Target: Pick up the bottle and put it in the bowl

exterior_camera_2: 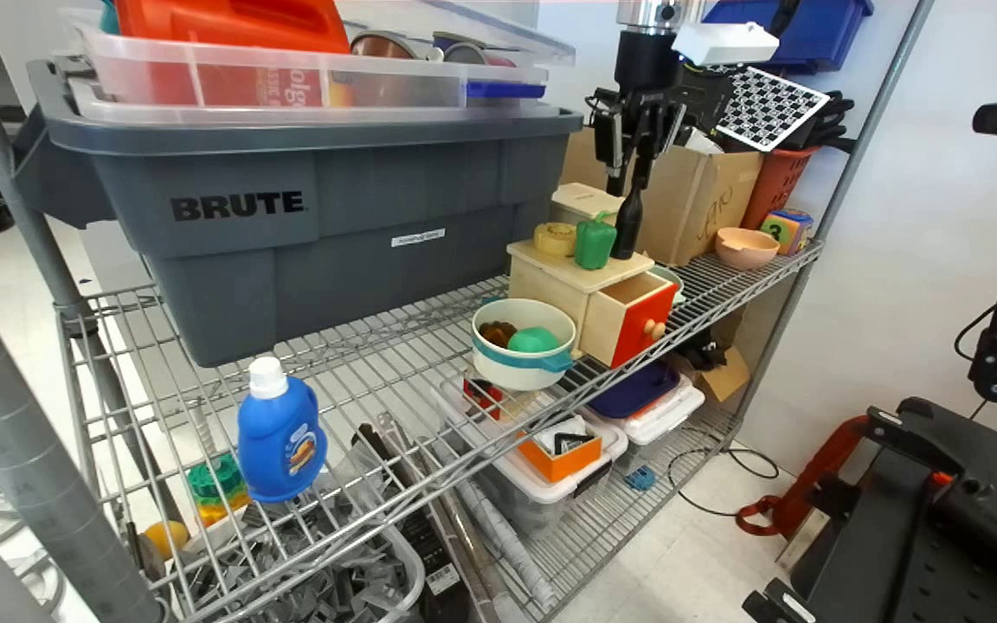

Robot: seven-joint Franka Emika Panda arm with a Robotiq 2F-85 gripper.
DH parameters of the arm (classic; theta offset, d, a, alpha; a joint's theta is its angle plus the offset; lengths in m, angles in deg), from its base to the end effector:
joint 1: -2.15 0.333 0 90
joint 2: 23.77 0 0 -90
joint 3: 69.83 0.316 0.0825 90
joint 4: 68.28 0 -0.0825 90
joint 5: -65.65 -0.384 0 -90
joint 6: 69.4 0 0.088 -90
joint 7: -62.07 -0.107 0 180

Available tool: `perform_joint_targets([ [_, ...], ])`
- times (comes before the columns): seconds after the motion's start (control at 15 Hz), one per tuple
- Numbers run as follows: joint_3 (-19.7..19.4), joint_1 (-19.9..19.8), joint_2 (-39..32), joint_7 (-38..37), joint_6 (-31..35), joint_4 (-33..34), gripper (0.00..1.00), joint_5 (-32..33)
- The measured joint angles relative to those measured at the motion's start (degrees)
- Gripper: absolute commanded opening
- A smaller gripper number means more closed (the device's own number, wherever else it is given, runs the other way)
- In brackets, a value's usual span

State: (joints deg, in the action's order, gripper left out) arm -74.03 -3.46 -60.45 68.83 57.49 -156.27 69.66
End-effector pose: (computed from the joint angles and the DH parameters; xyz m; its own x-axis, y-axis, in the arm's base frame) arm 0.7005 -0.1152 0.2842 0.9997 0.0044 0.0248 0.0017 -0.9945 0.1048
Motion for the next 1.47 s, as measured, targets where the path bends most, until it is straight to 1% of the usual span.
perform_joint_targets([
  [0.2,0.0,0.0,-0.8,0.0,-0.2,1.0,0.01,0.0],
  [0.27,0.0,-0.1,-1.0,0.0,-0.3,1.2,0.0,0.0],
  [0.33,0.0,-0.1,-1.0,0.0,-0.3,1.3,0.04,0.0],
  [0.47,0.0,-0.2,-1.0,0.0,-0.3,1.4,0.0,0.0],
  [0.6,0.0,-0.2,-1.0,0.0,-0.3,1.4,0.0,0.0],
  [0.67,0.0,-0.2,-1.0,0.0,-0.3,1.4,0.26,0.0],
  [0.73,0.0,-0.2,-1.0,0.0,-0.3,1.4,0.27,0.0],
  [0.8,0.0,-0.2,-1.0,0.0,-0.3,1.4,0.32,0.0],
  [1.0,-0.1,-0.2,-1.0,0.0,-0.3,1.4,0.55,0.0],
  [1.13,-0.1,-0.2,-0.9,0.0,-0.3,1.5,0.68,0.0],
  [1.33,-0.1,-0.3,-0.7,0.0,-0.3,1.5,0.91,0.0],
  [1.4,-0.1,-0.3,-0.7,0.0,-0.3,1.5,0.98,0.0],
  [1.47,-0.1,-0.3,-0.6,0.0,-0.3,1.5,1.0,0.0],
])
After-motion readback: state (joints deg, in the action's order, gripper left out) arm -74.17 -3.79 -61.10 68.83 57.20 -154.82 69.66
